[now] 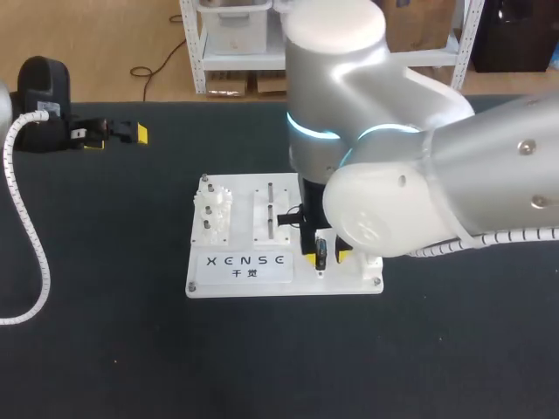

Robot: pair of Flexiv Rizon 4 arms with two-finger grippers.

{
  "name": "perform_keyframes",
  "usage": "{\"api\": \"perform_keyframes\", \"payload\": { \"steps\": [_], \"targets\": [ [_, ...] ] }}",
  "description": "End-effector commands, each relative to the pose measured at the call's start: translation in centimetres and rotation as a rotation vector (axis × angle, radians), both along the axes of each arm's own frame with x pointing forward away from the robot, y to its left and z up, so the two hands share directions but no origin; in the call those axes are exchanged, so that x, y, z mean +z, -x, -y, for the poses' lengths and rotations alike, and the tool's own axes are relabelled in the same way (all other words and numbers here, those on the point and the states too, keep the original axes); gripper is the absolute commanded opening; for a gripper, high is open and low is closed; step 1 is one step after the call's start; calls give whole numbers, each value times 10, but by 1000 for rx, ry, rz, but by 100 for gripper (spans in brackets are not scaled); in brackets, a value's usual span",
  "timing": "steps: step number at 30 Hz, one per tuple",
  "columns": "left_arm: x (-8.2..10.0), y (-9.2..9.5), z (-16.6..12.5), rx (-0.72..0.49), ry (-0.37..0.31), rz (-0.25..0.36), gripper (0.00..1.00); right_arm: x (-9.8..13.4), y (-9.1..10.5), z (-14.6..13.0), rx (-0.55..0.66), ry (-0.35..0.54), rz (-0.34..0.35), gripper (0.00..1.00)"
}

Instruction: Insert the USB connector, Ethernet cable, and multi-pin plug into their matching sockets one by one.

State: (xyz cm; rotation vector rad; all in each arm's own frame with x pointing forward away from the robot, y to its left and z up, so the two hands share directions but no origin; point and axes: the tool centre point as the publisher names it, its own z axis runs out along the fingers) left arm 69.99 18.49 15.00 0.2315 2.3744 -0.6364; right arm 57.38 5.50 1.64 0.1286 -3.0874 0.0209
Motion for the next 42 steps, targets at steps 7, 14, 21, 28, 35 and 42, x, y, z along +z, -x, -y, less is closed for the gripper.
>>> {"api": "perform_keyframes", "payload": {
  "steps": [7,14,21,28,35,42],
  "targets": [
    [0,0,0,0,0,0,100,-8,-5,-5,-7,22,-18,39],
    [0,0,0,0,0,0,100,-7,-6,-5,-13,19,-15,34],
    [0,0,0,0,0,0,100,-6,-7,-6,-19,19,-12,29],
    [0,0,0,0,0,0,100,-7,-7,-7,-29,17,-13,24],
    [0,0,0,0,0,0,100,-7,-9,-7,-36,14,-12,18],
    [0,0,0,0,0,0,100,-3,-8,-10,-19,25,10,2]
  ]
}}
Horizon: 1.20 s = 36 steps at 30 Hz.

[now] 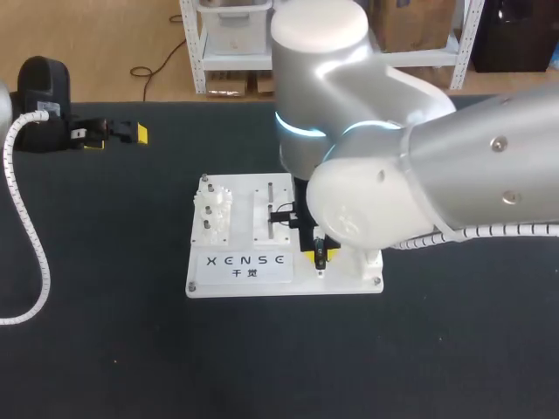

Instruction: Insert the USB connector, Ethernet cable, and multi-pin plug into their matching sockets one by one.

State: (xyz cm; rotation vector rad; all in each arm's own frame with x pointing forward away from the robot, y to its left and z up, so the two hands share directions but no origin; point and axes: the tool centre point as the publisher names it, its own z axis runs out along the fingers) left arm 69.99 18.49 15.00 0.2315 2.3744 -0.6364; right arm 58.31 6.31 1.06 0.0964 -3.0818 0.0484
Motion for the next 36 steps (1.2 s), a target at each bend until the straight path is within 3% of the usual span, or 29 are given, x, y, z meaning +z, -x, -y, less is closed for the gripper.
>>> {"api": "perform_keyframes", "payload": {
  "steps": [1,17,27,36],
  "targets": [
    [0,0,0,0,0,0,100,4,1,-2,2,4,30,0],
    [0,0,0,0,0,0,100,26,3,3,4,7,75,0],
    [0,0,0,0,0,0,100,51,5,32,-14,4,91,0],
    [0,0,0,0,0,0,100,56,7,56,-26,5,74,0]
  ]
}}
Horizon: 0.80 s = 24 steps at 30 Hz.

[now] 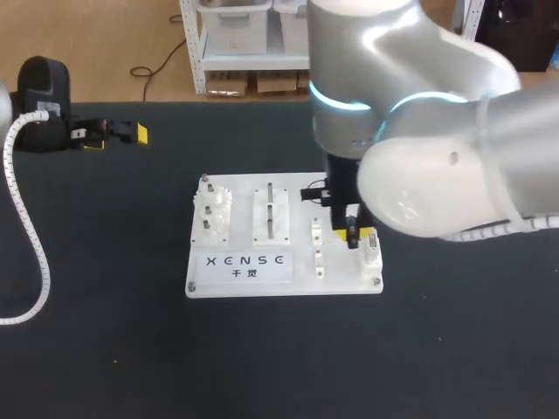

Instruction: Insert the USB connector, Ethernet cable, and multi-pin plug into their matching sockets one by one.

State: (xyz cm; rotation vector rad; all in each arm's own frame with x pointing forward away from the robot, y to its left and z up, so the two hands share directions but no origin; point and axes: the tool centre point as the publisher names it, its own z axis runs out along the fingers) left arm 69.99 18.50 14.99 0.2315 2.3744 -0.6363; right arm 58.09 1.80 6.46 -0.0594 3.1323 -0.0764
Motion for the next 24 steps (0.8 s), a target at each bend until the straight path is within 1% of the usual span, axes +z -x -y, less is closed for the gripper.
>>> {"api": "perform_keyframes", "payload": {
  "steps": [1,16,24],
  "targets": [
    [0,0,0,0,0,0,100,2,5,12,-4,-10,7,0],
    [0,0,0,0,0,0,100,1,4,27,-21,10,-6,0],
    [0,0,0,0,0,0,100,-1,4,30,-27,18,-10,0]
  ]
}}
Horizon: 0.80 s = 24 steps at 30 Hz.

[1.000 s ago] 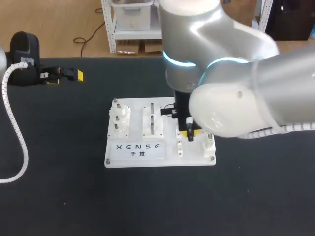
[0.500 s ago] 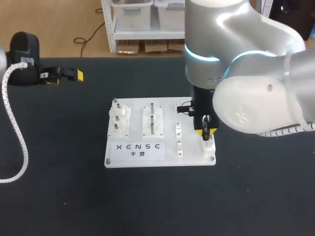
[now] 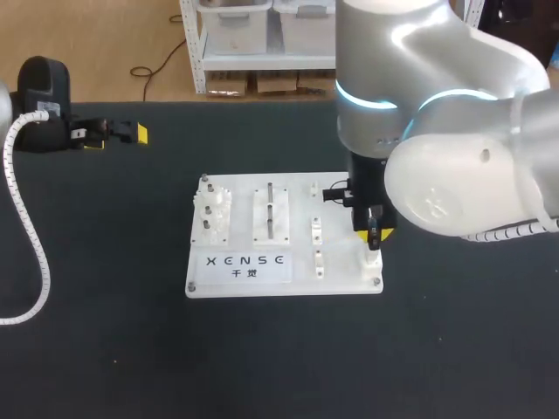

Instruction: Insert the USB connector, Ethernet cable, and multi-pin plug into their matching sockets one by one.

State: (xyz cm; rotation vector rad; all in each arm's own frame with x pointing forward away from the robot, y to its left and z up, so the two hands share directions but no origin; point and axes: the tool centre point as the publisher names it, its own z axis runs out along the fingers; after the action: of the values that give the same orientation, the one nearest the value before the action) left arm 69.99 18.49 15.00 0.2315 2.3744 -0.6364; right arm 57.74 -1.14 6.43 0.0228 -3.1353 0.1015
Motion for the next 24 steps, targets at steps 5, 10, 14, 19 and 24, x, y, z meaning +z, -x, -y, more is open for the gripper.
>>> {"api": "perform_keyframes", "payload": {
  "steps": [5,10,14,19,24],
  "targets": [
    [0,0,0,0,0,0,100,-2,-1,3,-8,9,0,0],
    [0,0,0,0,0,0,100,-4,-2,3,-8,10,-1,0],
    [0,0,0,0,0,0,100,-5,-1,2,-6,11,-2,0],
    [0,0,0,0,0,0,100,-8,-2,1,-11,11,0,0],
    [0,0,0,0,0,0,100,-7,-4,0,-17,7,6,0]
  ]
}}
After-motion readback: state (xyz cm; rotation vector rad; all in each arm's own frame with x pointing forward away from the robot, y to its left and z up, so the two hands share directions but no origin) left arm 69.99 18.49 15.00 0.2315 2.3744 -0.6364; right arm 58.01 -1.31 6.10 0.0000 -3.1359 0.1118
